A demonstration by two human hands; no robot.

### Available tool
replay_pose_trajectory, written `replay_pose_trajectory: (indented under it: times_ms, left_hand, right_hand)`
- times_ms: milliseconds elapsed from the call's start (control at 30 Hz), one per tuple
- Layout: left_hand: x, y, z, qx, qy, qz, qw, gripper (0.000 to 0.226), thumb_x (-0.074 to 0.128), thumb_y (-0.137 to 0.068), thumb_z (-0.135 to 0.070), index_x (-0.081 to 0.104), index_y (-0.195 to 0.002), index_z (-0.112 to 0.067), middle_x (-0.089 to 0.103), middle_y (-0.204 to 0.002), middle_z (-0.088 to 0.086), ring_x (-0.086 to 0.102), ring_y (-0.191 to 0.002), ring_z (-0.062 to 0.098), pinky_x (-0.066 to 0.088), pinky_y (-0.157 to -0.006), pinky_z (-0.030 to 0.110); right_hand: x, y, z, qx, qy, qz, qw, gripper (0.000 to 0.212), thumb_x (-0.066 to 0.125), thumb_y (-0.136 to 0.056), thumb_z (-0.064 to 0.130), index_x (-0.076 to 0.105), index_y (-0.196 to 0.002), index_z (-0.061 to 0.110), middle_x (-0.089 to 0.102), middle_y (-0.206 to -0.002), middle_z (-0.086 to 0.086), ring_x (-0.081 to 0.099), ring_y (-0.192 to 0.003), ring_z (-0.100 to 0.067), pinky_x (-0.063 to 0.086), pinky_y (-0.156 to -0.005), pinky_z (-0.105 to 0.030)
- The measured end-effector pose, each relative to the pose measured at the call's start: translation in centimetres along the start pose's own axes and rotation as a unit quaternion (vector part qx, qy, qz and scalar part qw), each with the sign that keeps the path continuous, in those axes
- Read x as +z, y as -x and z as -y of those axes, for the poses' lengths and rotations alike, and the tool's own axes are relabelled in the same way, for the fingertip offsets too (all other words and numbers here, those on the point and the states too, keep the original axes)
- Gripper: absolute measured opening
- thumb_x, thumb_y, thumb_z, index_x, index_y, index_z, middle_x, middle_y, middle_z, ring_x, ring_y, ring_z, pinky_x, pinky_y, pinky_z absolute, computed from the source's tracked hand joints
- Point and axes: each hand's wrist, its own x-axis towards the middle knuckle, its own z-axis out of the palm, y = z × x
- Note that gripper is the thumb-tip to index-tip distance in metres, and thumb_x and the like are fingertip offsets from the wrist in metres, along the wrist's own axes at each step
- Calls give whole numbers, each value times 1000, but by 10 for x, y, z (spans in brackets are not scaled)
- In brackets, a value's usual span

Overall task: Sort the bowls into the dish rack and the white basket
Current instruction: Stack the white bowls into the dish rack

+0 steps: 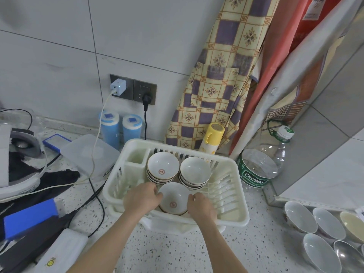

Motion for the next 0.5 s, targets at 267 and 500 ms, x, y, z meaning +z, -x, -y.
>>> replay_pose_trajectory:
  times_ms: [267, 500]
  left_hand:
    - [2, 8, 3, 12, 79, -79, 994, 27, 51, -94, -46, 65, -111, -31, 69, -87, -14, 62, -75, 9, 44, -58, 24]
    - [-1, 24, -4, 23, 333, -155, 930, 11, 58, -96, -36, 64, -106, -37, 73, -73, -12, 67, -73, 0, 52, -66, 28]
  right_hand:
    - [-5, 8, -4, -17, -126, -70, 989, 25, 41, -94, 31, 64, -96, 22, 65, -80, 2, 58, -75, -20, 39, -62, -28]
    - [-18, 20, -16, -163, -340, -27, 926, 21, 49, -97, 29, 70, -93, 34, 62, -55, 8, 54, -53, 1, 39, -53, -11]
